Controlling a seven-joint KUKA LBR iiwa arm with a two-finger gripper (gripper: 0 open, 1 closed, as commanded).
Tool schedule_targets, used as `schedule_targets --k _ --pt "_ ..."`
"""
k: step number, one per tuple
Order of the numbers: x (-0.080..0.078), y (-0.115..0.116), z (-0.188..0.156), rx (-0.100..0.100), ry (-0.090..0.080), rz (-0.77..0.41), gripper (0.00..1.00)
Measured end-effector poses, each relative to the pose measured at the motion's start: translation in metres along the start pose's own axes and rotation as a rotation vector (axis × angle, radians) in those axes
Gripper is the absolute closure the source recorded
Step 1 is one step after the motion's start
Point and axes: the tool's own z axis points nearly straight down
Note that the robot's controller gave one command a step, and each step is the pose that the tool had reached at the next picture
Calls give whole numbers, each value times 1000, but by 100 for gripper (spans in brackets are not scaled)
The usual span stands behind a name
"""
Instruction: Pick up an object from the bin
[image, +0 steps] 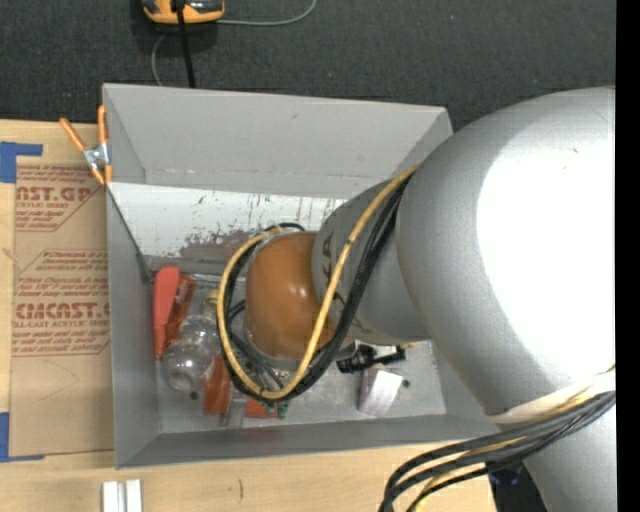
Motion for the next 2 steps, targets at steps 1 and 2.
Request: schedule_targets --k 1,2 --pt "0 0 0 -1 0 0 100" --pt "0 1 -27 -1 0 0 100"
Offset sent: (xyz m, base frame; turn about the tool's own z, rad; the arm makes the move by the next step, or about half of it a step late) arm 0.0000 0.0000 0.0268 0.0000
